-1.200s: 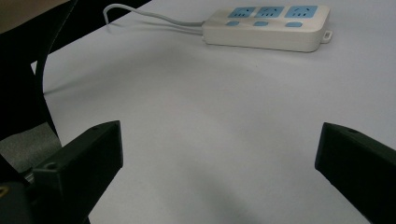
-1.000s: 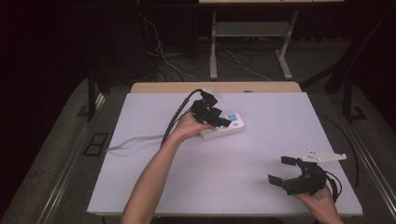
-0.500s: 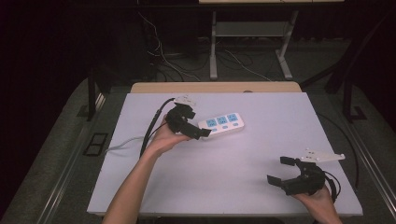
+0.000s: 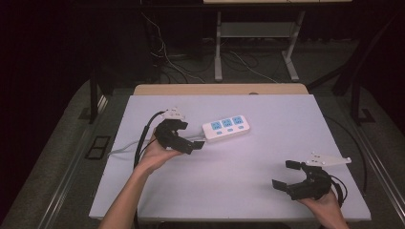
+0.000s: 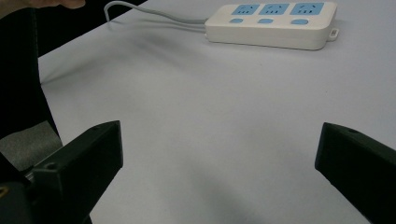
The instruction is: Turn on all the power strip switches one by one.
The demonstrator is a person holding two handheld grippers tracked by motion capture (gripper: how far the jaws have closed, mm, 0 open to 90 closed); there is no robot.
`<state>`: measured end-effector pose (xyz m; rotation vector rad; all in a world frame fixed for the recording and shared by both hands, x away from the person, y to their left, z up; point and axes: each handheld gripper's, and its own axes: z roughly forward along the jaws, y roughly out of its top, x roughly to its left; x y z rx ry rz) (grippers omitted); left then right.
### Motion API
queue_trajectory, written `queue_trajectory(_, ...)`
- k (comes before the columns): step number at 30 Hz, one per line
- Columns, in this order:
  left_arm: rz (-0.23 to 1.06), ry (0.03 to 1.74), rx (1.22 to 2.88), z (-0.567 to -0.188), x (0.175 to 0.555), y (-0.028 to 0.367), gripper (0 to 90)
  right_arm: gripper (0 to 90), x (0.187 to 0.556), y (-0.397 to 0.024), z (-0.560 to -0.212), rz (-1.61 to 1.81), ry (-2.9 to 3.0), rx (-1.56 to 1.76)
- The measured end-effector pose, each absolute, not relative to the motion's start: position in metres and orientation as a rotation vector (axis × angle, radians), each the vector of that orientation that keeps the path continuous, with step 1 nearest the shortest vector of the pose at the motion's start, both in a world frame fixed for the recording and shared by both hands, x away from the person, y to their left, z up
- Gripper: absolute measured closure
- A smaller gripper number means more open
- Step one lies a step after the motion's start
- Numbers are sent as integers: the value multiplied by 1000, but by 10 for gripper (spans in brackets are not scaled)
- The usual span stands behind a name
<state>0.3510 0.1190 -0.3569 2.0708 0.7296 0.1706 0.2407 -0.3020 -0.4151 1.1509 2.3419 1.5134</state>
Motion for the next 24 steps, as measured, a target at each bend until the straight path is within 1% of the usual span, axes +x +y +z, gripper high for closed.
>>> queue_trajectory(8,208,742,2024,-364,327,130,0,7,241,-301,-415,1512,2341,1156)
queue_trajectory(15,245,774,1996,-379,304,142,0,7,241,-301,-415,1514,2342,1155)
queue_trajectory(24,224,832,1924,-400,286,158,0,7,240,-299,-416,1512,2355,1154)
